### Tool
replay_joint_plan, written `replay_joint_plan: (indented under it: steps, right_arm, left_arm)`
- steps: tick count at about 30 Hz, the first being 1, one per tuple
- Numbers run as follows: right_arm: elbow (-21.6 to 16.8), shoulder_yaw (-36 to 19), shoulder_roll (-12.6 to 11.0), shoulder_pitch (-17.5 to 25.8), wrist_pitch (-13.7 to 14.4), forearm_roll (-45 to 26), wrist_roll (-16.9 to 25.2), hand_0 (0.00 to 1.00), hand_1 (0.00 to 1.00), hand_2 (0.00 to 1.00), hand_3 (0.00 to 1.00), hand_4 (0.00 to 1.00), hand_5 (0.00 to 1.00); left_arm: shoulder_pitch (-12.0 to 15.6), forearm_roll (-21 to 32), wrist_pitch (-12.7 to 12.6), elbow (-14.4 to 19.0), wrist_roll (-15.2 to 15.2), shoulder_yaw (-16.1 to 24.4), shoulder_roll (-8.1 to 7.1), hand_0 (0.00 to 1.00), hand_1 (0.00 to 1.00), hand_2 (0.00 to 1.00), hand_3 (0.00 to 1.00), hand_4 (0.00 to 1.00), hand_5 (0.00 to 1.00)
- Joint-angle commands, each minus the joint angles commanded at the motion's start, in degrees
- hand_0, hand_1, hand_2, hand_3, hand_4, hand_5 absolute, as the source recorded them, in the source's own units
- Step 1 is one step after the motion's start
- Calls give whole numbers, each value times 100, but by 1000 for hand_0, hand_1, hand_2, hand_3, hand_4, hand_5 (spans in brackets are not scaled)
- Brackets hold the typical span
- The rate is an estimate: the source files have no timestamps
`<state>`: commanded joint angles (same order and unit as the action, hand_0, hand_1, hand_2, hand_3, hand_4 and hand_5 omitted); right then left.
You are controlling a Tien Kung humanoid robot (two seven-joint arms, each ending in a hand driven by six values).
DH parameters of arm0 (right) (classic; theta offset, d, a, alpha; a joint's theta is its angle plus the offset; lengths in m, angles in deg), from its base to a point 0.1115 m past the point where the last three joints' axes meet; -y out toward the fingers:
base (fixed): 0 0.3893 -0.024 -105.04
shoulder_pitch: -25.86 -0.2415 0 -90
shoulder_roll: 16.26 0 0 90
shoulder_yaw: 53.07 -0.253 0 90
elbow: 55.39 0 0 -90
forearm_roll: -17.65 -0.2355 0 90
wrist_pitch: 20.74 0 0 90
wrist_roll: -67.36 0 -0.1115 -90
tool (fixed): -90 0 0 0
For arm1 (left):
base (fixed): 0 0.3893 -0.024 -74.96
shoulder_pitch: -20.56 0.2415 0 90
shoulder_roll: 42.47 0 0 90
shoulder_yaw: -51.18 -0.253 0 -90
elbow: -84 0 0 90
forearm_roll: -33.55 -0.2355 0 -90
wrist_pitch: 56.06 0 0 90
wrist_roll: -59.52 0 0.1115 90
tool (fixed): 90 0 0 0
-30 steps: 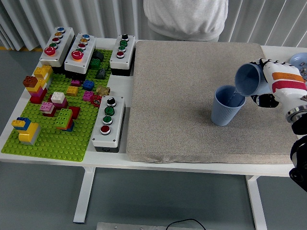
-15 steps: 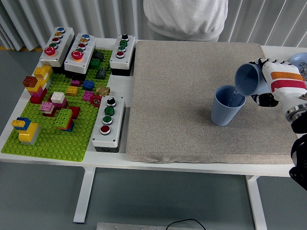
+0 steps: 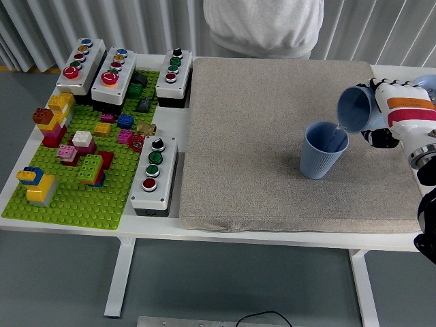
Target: Pick cup pour cup place
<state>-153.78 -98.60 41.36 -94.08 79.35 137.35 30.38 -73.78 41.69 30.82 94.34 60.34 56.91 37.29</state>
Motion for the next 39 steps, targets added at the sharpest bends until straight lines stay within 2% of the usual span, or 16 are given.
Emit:
replay_joint_plan:
  steps: [39]
  right_arm:
    - [-11,234,-9,-114,-52,292,0,824,683,574,662,693,74]
  left_arm:
    - [30,-26,-6,1,14,30,-3,739,733,801,668,524,920]
